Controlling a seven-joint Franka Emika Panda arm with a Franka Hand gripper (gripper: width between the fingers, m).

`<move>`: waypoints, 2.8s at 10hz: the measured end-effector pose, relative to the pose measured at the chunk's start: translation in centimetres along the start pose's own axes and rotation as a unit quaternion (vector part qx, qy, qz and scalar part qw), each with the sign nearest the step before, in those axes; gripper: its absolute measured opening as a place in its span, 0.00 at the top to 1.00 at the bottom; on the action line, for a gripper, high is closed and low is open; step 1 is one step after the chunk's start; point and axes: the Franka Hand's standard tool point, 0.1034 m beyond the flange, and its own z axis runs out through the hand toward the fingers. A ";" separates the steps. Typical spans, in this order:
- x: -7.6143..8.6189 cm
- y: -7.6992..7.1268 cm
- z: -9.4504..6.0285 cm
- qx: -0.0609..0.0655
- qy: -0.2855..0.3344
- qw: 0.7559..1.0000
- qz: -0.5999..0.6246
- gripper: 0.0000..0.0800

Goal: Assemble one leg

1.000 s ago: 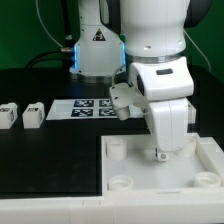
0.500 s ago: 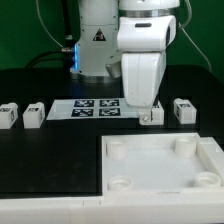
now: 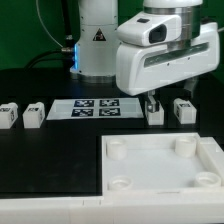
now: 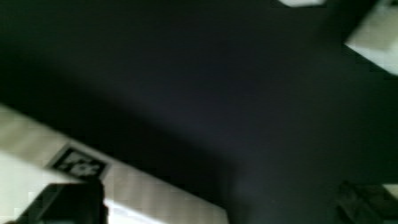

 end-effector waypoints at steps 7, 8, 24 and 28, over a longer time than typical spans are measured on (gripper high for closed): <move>-1.9 -5.3 1.6 0.011 -0.019 0.987 0.157 0.19; -2.5 -5.1 1.6 0.010 -0.063 0.986 0.154 0.19; -5.8 -7.3 6.1 0.030 -0.422 0.895 0.140 0.33; -5.8 -7.3 6.1 0.030 -0.422 0.895 0.140 0.64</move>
Offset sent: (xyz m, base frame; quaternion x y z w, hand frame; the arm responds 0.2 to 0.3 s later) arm -0.0470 0.0494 -0.0243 -0.0044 0.0057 0.2987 0.9543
